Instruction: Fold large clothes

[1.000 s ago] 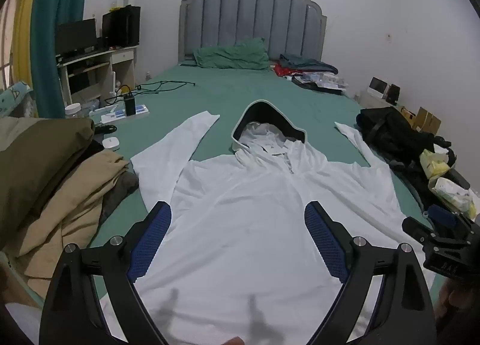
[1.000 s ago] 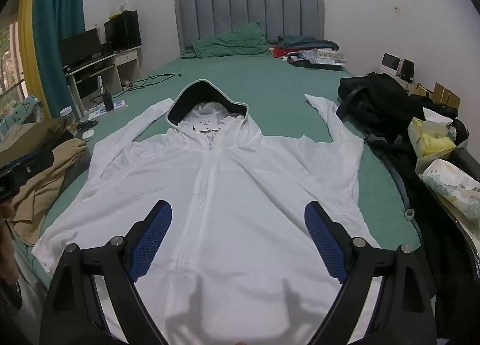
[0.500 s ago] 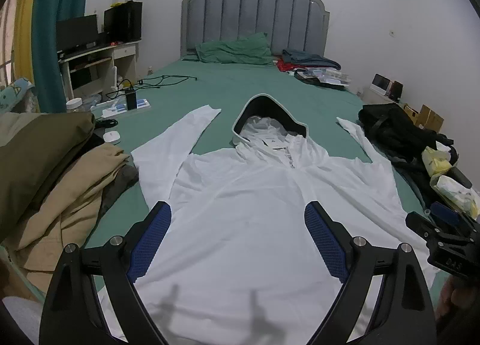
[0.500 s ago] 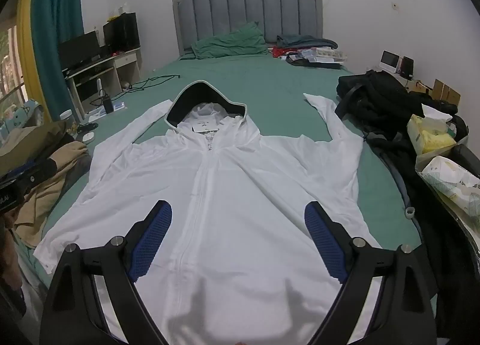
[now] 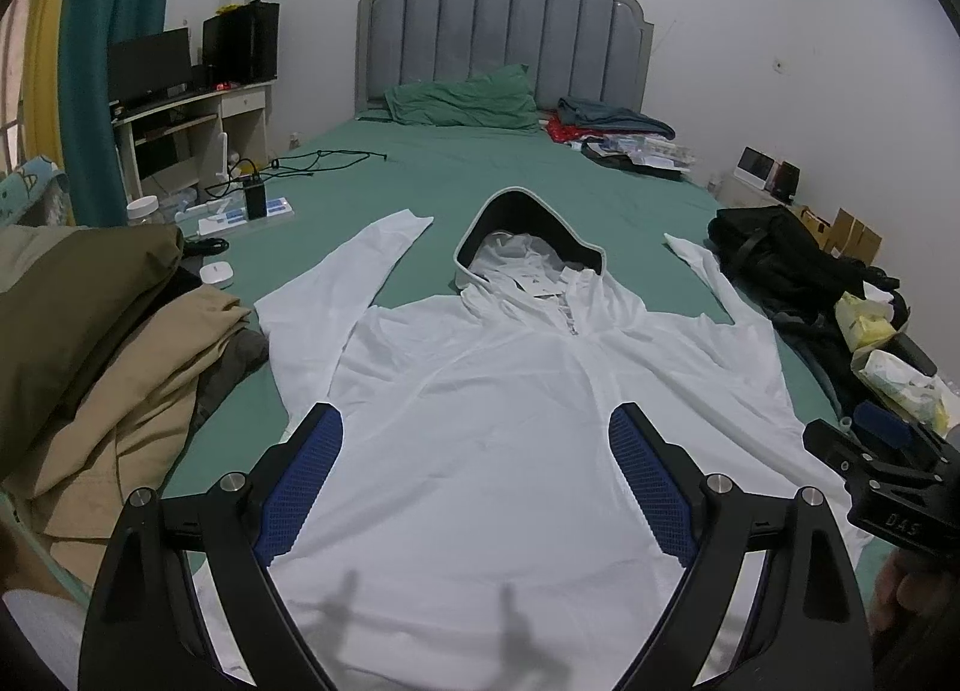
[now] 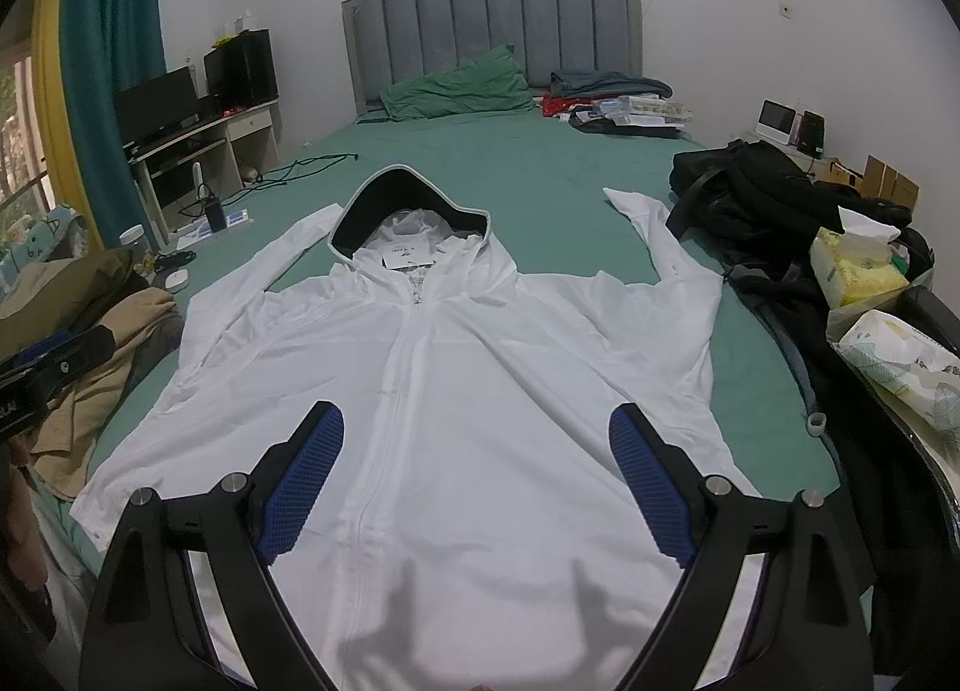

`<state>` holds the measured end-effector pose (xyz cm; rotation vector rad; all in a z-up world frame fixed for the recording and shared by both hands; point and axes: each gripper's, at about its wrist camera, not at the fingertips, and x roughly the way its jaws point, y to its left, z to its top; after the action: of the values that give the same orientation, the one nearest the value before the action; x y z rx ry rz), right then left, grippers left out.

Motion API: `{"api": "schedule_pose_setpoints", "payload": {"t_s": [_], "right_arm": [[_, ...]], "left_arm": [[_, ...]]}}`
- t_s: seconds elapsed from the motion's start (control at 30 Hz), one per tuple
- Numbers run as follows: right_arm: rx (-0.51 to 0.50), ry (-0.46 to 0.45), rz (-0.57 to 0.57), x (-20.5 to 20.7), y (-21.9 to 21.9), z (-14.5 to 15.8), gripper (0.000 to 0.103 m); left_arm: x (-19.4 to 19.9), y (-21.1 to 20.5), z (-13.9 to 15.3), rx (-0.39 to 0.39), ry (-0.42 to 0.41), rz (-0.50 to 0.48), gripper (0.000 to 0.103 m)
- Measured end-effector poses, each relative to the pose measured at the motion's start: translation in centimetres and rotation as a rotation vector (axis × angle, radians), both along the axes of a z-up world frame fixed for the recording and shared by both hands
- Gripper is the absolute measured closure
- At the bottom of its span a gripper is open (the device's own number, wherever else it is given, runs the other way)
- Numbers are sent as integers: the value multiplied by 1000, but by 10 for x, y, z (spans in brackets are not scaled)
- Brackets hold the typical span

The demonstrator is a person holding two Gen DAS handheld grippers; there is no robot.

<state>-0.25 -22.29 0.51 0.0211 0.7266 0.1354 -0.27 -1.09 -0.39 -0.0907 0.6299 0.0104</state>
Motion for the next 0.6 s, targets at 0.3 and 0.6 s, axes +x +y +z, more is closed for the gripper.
{"api": "schedule_pose_setpoints", "payload": {"t_s": [0.3,0.6], "right_arm": [[2,1,-1,0,0,0,13],[3,1,0,0,0,-1,13]], "left_arm": [[0,0,0,0,2,0,10],[-2,-1,-1,-6,9,0,10]]}}
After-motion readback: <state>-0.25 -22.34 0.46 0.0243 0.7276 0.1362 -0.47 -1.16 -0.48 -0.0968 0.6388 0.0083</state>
